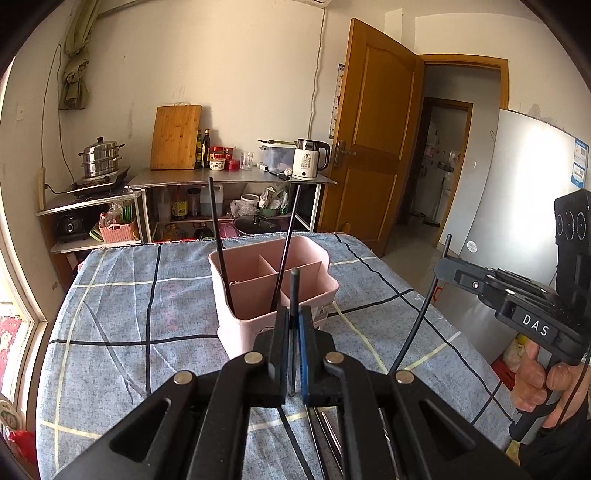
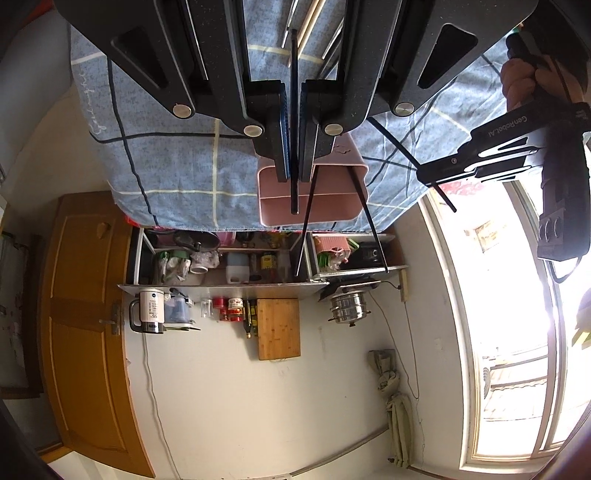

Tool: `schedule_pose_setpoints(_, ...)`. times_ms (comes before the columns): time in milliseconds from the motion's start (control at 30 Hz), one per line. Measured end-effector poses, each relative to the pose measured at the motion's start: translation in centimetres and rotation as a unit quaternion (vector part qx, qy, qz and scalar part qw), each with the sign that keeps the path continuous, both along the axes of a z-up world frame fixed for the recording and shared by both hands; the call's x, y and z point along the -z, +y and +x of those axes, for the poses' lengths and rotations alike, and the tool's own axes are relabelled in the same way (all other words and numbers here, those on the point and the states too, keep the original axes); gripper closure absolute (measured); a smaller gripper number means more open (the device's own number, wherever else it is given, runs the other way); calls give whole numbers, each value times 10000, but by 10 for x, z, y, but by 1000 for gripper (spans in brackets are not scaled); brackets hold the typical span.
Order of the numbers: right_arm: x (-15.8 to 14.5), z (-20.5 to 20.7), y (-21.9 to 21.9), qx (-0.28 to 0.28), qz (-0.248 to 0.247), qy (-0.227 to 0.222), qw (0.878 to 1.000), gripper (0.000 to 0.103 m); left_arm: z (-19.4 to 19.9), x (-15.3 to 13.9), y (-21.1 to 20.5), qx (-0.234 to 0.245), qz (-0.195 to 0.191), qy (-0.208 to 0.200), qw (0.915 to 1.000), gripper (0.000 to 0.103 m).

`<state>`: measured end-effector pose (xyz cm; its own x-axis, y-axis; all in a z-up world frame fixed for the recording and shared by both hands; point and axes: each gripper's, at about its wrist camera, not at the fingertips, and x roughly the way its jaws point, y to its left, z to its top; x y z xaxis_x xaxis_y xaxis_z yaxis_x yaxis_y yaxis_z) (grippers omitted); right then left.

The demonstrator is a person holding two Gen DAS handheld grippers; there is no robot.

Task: Organize utensils
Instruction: 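Lift the black chopsticks with both tools and lower them into the pink basket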

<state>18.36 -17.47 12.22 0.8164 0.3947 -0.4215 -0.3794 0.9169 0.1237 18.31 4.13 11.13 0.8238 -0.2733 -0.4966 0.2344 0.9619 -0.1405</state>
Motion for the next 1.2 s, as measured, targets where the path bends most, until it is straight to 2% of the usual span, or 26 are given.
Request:
schedule_pose_setpoints(633,-16,3,6,-144,-81,-203,9997,99,9,-25,6,81,80,2,9999,98)
schedule_pose_setpoints(1200,-75,38,30,-273,111,-818,9962,99,44,-101,22,-59,-135,-605,9981,98)
